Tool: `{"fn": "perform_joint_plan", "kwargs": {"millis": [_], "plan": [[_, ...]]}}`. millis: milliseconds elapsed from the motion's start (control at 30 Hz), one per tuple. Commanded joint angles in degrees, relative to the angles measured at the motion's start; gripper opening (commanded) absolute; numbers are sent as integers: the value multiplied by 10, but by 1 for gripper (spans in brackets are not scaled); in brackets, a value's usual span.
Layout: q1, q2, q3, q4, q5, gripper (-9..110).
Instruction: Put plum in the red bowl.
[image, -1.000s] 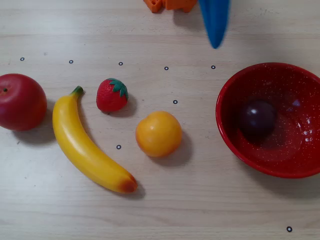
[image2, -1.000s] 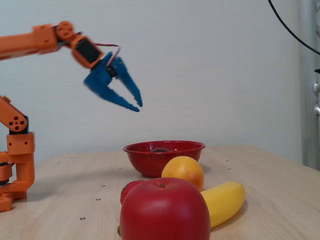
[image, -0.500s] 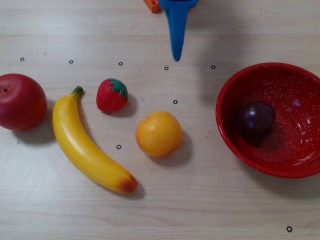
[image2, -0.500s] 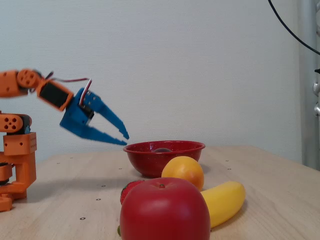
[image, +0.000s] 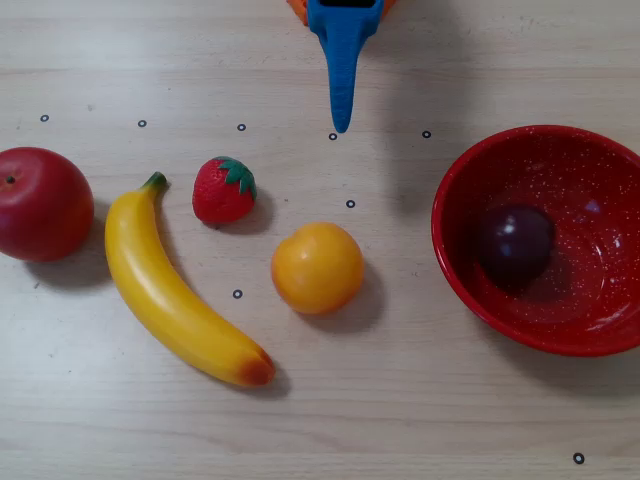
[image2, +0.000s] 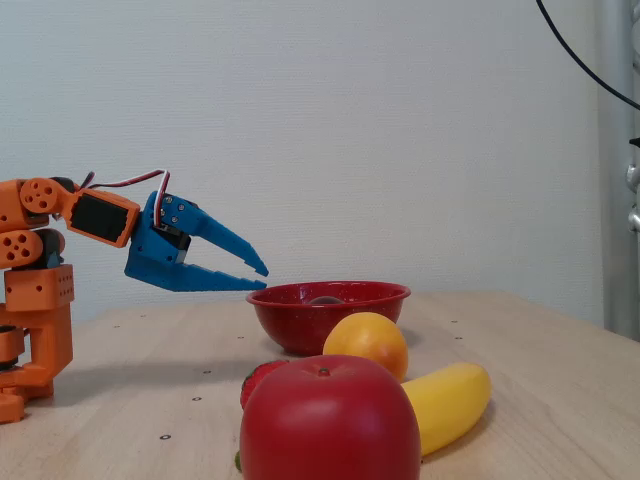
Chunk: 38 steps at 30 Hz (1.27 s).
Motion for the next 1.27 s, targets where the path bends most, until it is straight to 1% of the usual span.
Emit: {"fn": "perform_joint_plan", "kwargs": {"millis": [0,133,267,1233], "plan": [[-12,8,8,23,-18,0],[-10,8,8,90,-37,0],[-11,8,8,181,-47,0],[-11,8,8,188,-62,0]]}}
